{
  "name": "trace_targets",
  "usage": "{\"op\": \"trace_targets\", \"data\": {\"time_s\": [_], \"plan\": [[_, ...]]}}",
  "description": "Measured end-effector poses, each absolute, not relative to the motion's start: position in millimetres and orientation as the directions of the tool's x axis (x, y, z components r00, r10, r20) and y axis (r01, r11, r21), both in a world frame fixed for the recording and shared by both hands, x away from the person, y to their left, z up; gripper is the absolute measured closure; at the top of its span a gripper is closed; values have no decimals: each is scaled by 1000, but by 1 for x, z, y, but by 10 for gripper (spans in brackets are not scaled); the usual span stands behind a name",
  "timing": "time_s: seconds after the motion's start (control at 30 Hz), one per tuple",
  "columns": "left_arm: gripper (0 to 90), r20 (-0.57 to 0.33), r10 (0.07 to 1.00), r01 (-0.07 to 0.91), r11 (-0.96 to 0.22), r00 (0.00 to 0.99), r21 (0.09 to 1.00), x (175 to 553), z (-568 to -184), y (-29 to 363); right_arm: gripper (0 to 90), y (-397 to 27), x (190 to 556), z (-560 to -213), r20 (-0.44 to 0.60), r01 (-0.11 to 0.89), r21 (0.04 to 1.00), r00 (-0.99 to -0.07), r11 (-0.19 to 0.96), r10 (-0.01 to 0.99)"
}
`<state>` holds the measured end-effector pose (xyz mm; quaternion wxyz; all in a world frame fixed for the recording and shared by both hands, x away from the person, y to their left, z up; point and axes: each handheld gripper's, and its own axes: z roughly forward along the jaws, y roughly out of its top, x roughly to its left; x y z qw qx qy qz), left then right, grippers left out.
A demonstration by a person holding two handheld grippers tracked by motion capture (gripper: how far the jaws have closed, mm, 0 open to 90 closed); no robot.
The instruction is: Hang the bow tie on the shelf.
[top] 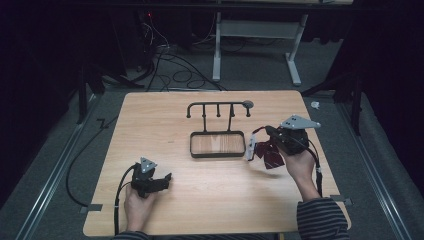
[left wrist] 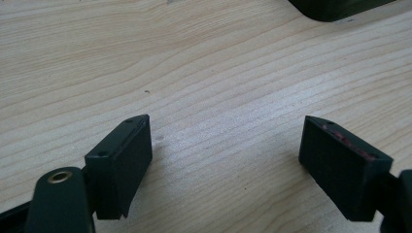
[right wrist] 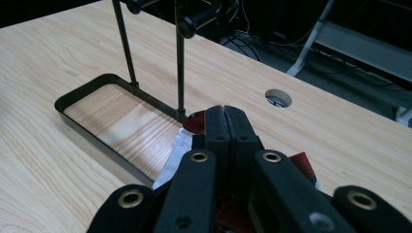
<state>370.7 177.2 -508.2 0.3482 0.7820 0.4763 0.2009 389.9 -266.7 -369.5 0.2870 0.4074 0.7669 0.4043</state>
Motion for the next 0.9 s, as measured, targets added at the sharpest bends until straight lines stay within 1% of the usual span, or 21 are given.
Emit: {"op": "trace_targets", "data": {"time_s": [0.37, 0.67, 0.9], "plan": [[201, -17, 885, 605, -304, 466, 736, 371, -508, 177, 900, -263, 385, -360, -105, 366, 868, -526, 336, 844], [200, -17, 885, 605, -304, 466, 736, 371, -508, 177, 900, -248, 384, -354, -118, 342, 866, -569, 364, 814], [201, -18, 885, 605, -304, 466, 736, 371, -508, 177, 900, -239, 384, -352, -104, 337, 869, -593, 364, 799]]}}
